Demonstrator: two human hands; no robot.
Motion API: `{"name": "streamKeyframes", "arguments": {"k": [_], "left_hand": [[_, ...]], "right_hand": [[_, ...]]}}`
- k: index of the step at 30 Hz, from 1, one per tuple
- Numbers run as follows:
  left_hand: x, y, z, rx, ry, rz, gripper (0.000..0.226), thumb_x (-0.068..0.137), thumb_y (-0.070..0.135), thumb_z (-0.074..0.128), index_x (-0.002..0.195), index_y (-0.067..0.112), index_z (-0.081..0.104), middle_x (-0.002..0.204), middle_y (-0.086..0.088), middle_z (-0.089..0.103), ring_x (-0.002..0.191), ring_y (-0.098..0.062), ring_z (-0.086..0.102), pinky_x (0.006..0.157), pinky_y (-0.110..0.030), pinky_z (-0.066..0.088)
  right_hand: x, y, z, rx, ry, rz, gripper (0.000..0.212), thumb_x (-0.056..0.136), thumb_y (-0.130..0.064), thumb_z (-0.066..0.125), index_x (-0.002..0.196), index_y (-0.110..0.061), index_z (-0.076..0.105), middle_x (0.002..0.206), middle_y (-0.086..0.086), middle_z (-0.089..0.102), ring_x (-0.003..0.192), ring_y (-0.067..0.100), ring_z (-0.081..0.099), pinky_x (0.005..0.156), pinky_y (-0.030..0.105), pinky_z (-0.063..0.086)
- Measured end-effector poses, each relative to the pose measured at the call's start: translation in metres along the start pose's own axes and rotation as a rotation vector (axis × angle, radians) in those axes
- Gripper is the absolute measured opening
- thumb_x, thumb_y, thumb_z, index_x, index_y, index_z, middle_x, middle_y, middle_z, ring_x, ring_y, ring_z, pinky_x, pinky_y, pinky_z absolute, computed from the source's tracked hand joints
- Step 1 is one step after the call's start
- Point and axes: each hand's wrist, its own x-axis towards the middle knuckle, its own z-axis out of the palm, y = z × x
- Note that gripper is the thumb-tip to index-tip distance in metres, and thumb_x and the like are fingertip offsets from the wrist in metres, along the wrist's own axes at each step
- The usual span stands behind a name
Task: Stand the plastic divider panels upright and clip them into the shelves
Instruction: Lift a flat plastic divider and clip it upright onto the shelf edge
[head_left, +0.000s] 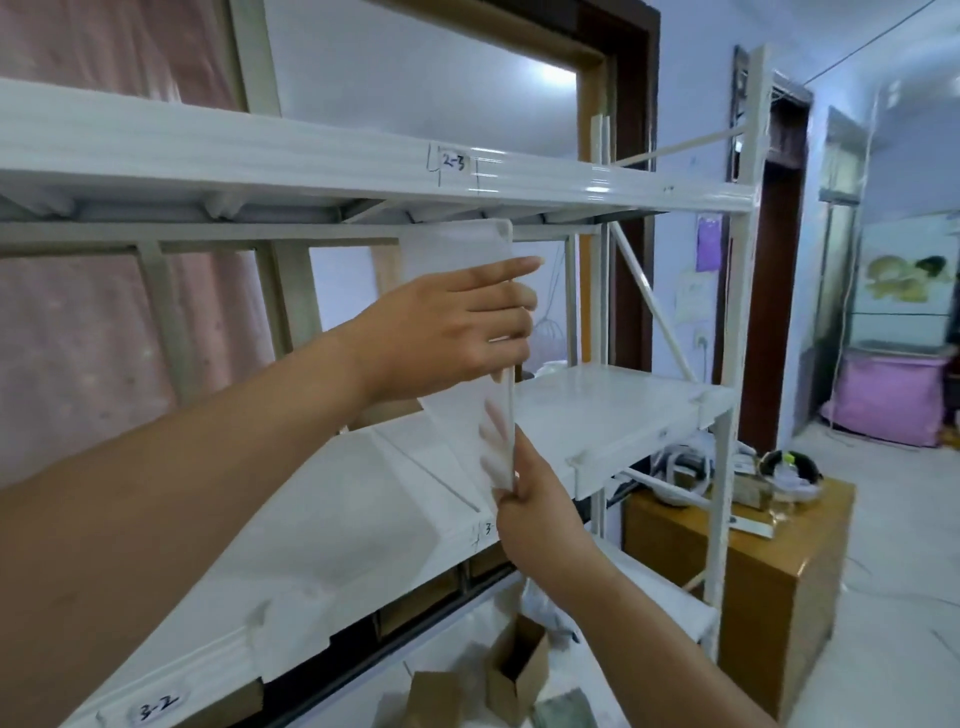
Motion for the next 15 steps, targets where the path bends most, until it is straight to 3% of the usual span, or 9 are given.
{"name": "streamKeyframes", "arguments": {"k": [4, 7, 9, 13, 15], "left_hand": [[0.033, 0.003, 0.025, -0.031, 0.070, -0.011, 0.023, 0.108, -0.006, 0.056, 0.103, 0.007, 0.074, 0.108, -0.011, 0.071, 0.117, -0.030, 0.067, 0.128, -0.051, 0.034], [0.055, 0.007, 0.042, -0.059, 0.100, -0.042, 0.016, 0.104, -0.007, 0.065, 0.104, 0.006, 0.075, 0.109, -0.014, 0.072, 0.117, -0.032, 0.067, 0.128, -0.052, 0.035], [0.069, 0.012, 0.054, -0.077, 0.117, -0.063, 0.014, 0.101, -0.007, 0.069, 0.105, 0.005, 0.075, 0.110, -0.014, 0.072, 0.117, -0.032, 0.067, 0.126, -0.054, 0.037], [0.094, 0.019, 0.082, -0.100, 0.178, -0.063, 0.016, 0.103, -0.007, 0.066, 0.102, 0.007, 0.074, 0.106, -0.011, 0.071, 0.115, -0.030, 0.068, 0.123, -0.054, 0.042], [0.106, 0.021, 0.098, -0.099, 0.208, -0.060, 0.018, 0.105, -0.005, 0.062, 0.099, 0.008, 0.074, 0.104, -0.010, 0.071, 0.115, -0.029, 0.068, 0.125, -0.052, 0.039]], "right_hand": [[0.006, 0.010, -0.036, -0.036, 0.093, -0.014, 0.097, 0.084, 0.014, 0.035, 0.154, -0.053, 0.034, 0.132, -0.016, 0.064, 0.115, 0.012, 0.066, 0.075, 0.020, 0.057], [0.013, 0.015, -0.062, -0.044, 0.113, -0.007, 0.096, 0.084, 0.017, 0.034, 0.152, -0.052, 0.036, 0.128, -0.013, 0.066, 0.116, 0.012, 0.065, 0.079, 0.017, 0.054], [0.019, 0.023, -0.078, -0.041, 0.145, -0.001, 0.098, 0.083, 0.016, 0.035, 0.149, -0.056, 0.037, 0.127, -0.011, 0.067, 0.117, 0.019, 0.065, 0.079, 0.024, 0.055], [0.030, 0.043, -0.106, -0.056, 0.170, 0.012, 0.096, 0.083, 0.012, 0.036, 0.146, -0.060, 0.039, 0.129, -0.009, 0.067, 0.120, 0.026, 0.065, 0.079, 0.030, 0.054], [0.032, 0.048, -0.120, -0.079, 0.157, 0.006, 0.091, 0.088, 0.006, 0.041, 0.149, -0.060, 0.034, 0.135, -0.013, 0.063, 0.124, 0.021, 0.060, 0.087, 0.030, 0.052]]}}
